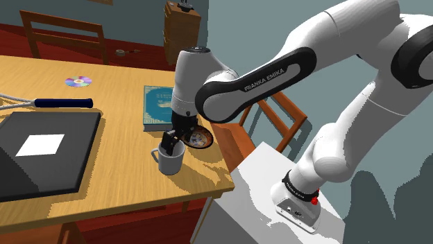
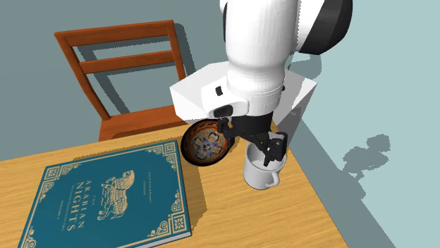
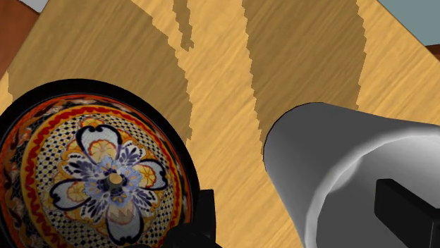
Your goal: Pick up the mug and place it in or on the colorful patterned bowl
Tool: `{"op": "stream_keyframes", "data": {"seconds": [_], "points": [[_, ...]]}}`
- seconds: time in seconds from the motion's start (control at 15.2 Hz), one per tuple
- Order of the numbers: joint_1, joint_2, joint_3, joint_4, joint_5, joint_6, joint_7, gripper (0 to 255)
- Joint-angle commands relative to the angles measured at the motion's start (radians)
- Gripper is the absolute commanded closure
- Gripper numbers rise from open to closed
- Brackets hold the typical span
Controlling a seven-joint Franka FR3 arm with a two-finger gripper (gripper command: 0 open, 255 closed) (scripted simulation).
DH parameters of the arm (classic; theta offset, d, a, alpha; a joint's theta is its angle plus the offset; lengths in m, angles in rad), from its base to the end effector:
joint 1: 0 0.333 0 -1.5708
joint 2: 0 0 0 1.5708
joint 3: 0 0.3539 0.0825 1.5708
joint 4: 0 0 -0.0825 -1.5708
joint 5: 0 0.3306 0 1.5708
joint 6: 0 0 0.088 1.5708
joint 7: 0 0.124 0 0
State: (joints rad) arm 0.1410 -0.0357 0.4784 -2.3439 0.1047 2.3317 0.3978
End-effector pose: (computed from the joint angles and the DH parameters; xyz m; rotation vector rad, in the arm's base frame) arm 0.3732 0.2711 0.4047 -3.0706 -0.2308 0.0181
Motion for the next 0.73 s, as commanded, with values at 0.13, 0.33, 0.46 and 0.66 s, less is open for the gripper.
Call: {"op": "stream_keyframes", "data": {"seconds": [0.13,0.33,0.46,0.66], "points": [[0.0,0.0,0.0,0.0,0.0,0.0,0.0,255],[0.0,0.0,0.0,0.0,0.0,0.0,0.0,255],[0.0,0.0,0.0,0.0,0.0,0.0,0.0,255],[0.0,-0.01,-0.001,0.005,0.005,-0.014,-0.003,255]]}}
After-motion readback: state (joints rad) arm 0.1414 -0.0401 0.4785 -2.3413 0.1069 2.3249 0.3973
